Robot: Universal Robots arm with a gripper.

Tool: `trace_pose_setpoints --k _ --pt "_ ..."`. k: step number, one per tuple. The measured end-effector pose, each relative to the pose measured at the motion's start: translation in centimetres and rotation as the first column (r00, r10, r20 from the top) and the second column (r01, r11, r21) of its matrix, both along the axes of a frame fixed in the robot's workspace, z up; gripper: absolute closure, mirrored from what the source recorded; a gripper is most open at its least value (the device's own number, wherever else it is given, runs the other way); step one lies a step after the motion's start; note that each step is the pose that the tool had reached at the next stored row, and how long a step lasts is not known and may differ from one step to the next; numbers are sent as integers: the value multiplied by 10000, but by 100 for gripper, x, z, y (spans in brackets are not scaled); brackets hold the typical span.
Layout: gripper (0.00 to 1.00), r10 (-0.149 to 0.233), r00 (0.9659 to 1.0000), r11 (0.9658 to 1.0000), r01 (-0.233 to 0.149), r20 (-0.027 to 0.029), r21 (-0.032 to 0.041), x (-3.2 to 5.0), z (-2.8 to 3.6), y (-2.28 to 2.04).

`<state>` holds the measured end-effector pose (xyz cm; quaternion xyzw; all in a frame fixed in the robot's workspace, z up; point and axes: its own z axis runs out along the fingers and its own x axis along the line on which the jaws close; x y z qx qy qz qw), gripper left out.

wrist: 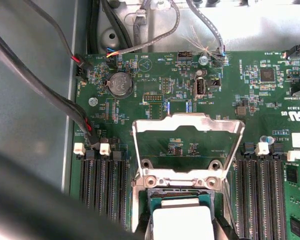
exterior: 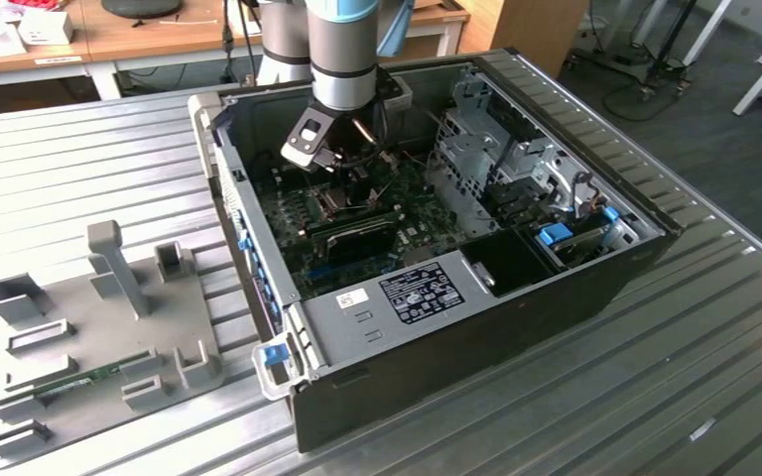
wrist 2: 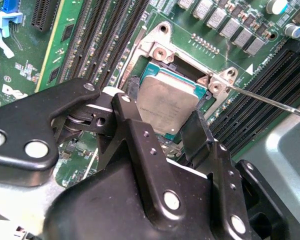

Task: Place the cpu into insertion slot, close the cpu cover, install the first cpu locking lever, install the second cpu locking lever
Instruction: 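Place the cpu into insertion slot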

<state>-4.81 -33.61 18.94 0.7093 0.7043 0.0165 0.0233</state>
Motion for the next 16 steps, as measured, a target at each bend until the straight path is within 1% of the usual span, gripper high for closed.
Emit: trace_pose_setpoints --k 13,16 --pt "43 -7 10000 10000 7 0 0 0 0 0" --pt "43 -8 10000 10000 8 8 10 1 11 2"
